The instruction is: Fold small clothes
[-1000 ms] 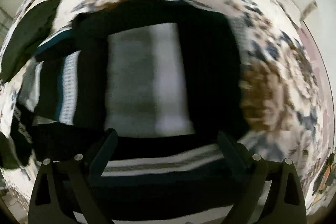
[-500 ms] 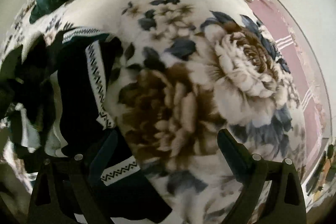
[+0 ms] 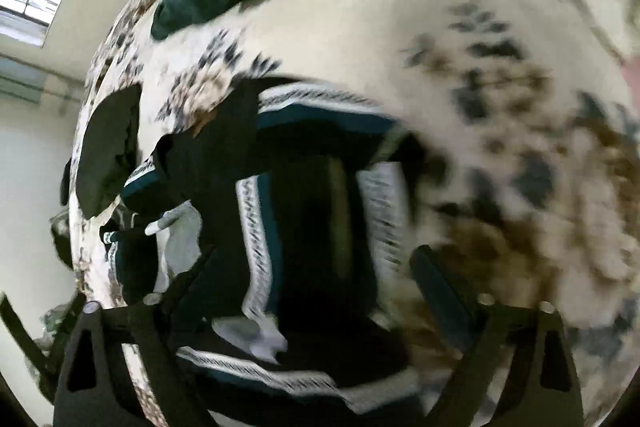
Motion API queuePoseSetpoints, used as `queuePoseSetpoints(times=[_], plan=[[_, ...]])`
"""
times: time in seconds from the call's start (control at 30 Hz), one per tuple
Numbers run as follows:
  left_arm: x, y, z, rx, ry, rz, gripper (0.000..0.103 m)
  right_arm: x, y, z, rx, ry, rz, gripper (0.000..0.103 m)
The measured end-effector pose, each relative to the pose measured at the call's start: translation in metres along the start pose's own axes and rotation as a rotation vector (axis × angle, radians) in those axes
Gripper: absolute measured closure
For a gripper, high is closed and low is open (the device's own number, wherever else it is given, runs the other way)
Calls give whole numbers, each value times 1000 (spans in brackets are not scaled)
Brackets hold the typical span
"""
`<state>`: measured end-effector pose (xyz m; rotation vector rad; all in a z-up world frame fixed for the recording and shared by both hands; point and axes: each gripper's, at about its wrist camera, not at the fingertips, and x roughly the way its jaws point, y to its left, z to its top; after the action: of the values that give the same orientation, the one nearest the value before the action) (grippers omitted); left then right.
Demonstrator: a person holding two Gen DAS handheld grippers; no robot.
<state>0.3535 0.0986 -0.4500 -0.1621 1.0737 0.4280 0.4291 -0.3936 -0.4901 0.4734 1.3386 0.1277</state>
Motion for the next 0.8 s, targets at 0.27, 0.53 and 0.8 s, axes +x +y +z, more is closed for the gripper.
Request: queuePoseSetpoints(times=[0.27,0.53,0.8], plan=[[28,27,-11,-194,61,-24,7,-20,16,-5,-60,-81,-188,100],[57,1,2,-185,88,-108,7,-13,14,6,-106,84,-404,82],[102,-13,6,-135,156,-96,7,88,211,18,-440,357,134,43]])
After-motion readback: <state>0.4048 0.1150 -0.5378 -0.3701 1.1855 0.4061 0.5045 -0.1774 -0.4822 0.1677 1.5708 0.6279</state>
